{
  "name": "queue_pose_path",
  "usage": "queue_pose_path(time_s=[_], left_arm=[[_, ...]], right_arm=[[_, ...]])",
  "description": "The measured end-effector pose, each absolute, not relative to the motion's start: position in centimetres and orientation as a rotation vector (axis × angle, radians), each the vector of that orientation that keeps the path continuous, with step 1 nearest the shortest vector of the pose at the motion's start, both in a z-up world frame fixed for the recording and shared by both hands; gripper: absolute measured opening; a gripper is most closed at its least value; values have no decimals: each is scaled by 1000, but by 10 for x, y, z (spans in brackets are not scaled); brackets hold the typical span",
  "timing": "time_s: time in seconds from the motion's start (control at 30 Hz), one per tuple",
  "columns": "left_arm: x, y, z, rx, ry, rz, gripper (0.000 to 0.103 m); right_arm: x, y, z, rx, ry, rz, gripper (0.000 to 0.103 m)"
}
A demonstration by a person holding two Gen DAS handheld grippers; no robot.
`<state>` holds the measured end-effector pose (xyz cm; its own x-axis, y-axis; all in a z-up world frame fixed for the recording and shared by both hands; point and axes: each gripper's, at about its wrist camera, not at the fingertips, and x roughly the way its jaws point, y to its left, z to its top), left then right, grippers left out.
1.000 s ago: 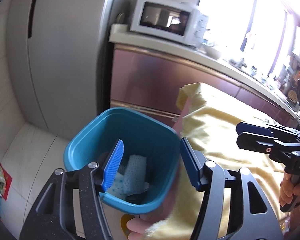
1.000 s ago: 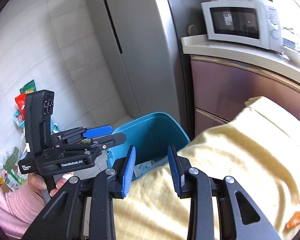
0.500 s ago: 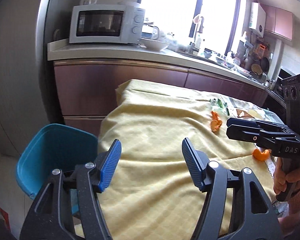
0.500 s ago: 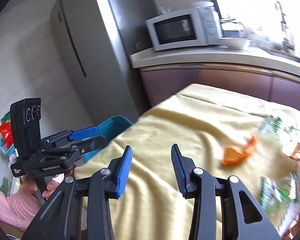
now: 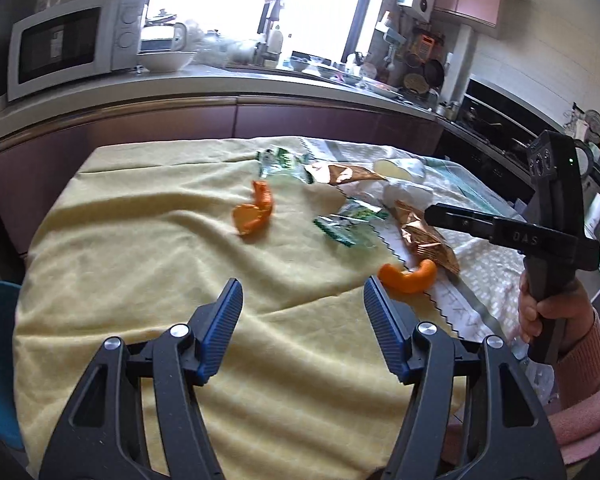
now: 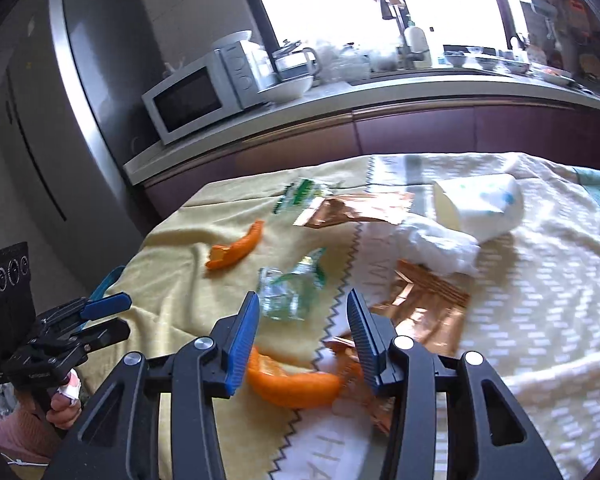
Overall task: Collect trash
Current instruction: 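Move both tools back over the table toward the orange peels and wrappers, then grasp the orange peel with the left tool while the right tool grasps copper wrappers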
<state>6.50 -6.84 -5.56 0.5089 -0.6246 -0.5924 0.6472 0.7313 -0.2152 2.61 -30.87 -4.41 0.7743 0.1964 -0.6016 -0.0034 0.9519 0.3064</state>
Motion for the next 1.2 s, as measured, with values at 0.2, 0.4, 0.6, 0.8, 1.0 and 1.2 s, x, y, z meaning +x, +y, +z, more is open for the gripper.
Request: queue_pose_path(time_s=[0.2, 0.4, 0.6, 0.8, 1.0, 1.2], left_arm=[[56, -117, -60, 82, 725, -865, 66], [59, -149, -72, 100, 791, -914, 66], [68, -170, -87, 105, 863, -917, 66], [80, -183, -95, 82, 914, -911, 66], [88, -191, -95, 46, 943, -940, 56], [82, -195, -95, 58, 937, -952, 44]], right_arm=[[8, -345, -56, 340, 686, 7, 50], [2, -357, -72, 388, 715, 1, 56], [5, -357, -78, 428, 724, 36, 58], [11, -354, -82, 442, 738, 68, 63], [14, -351, -83, 427, 746, 67, 64], [16, -349, -88, 420, 764, 69, 61]])
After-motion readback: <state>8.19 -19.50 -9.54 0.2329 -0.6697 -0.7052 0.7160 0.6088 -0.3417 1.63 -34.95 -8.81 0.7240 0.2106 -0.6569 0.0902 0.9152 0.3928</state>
